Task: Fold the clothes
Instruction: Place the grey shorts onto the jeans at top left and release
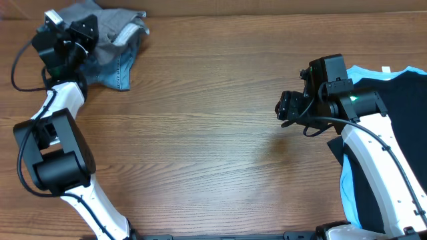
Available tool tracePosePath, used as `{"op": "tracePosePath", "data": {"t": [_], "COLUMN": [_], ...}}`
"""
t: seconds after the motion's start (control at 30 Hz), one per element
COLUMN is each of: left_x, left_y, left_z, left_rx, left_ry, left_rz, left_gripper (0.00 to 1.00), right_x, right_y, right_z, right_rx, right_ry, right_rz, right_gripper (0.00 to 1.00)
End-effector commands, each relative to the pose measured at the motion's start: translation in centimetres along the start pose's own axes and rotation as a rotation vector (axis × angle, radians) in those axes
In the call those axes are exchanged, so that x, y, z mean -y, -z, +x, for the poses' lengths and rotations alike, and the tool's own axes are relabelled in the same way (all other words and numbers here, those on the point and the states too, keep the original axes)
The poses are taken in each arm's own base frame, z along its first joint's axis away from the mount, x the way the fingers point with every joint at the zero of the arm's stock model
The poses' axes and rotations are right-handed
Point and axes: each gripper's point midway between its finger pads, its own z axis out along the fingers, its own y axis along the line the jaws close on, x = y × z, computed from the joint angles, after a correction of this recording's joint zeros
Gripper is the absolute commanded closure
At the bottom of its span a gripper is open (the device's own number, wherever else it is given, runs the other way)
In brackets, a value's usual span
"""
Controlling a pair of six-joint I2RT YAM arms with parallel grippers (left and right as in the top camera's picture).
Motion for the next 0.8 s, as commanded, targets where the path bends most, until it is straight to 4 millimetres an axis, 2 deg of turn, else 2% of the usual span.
{"op": "tracePosePath", "data": {"t": [0.0, 0.1, 0.23, 0.27, 0.3, 0.33, 0.5, 0.63, 0.77], "left_x": [-0.5, -3.4, -6.2, -6.7, -7.5, -8.3, -13.0, -13.6, -13.4], "left_y": [1.5, 3.6, 6.6, 7.3, 8.0, 8.7, 13.1, 15.0, 18.1], "left_z": [-2.8, -3.5, -4.4, -4.4, -4.3, -4.0, -2.5, -1.6, -0.9], "left_rx": [0.008, -0.048, -0.108, -0.127, -0.147, -0.168, -0.244, -0.289, -0.324], "left_ry": [-0.065, -0.017, 0.028, 0.043, 0.061, 0.083, 0.165, 0.150, 0.100], "left_rz": [-0.019, -0.080, -0.117, -0.118, -0.129, -0.149, -0.325, -0.389, -0.550], "left_gripper": [0.82, 0.74, 0.37, 0.24, 0.04, 0.00, 0.00, 0.00, 0.00], "right_x": [-0.3, -0.3, -0.3, -0.3, -0.3, -0.3, -0.3, -0.3, -0.3], "right_y": [0.2, 0.2, 0.2, 0.2, 0.2, 0.2, 0.2, 0.2, 0.2], "right_z": [-0.2, -0.2, -0.2, -0.2, -0.2, -0.2, -0.2, -0.3, -0.2], "right_rx": [0.006, 0.007, 0.007, 0.007, 0.008, 0.009, 0.009, 0.010, 0.009], "right_ry": [0.005, 0.005, 0.005, 0.005, 0.005, 0.005, 0.005, 0.006, 0.006], "right_rz": [-0.006, -0.006, -0.006, -0.006, -0.006, -0.007, -0.007, -0.008, -0.007], "right_gripper": [0.28, 0.28, 0.28, 0.28, 0.28, 0.28, 0.28, 0.28, 0.28]}}
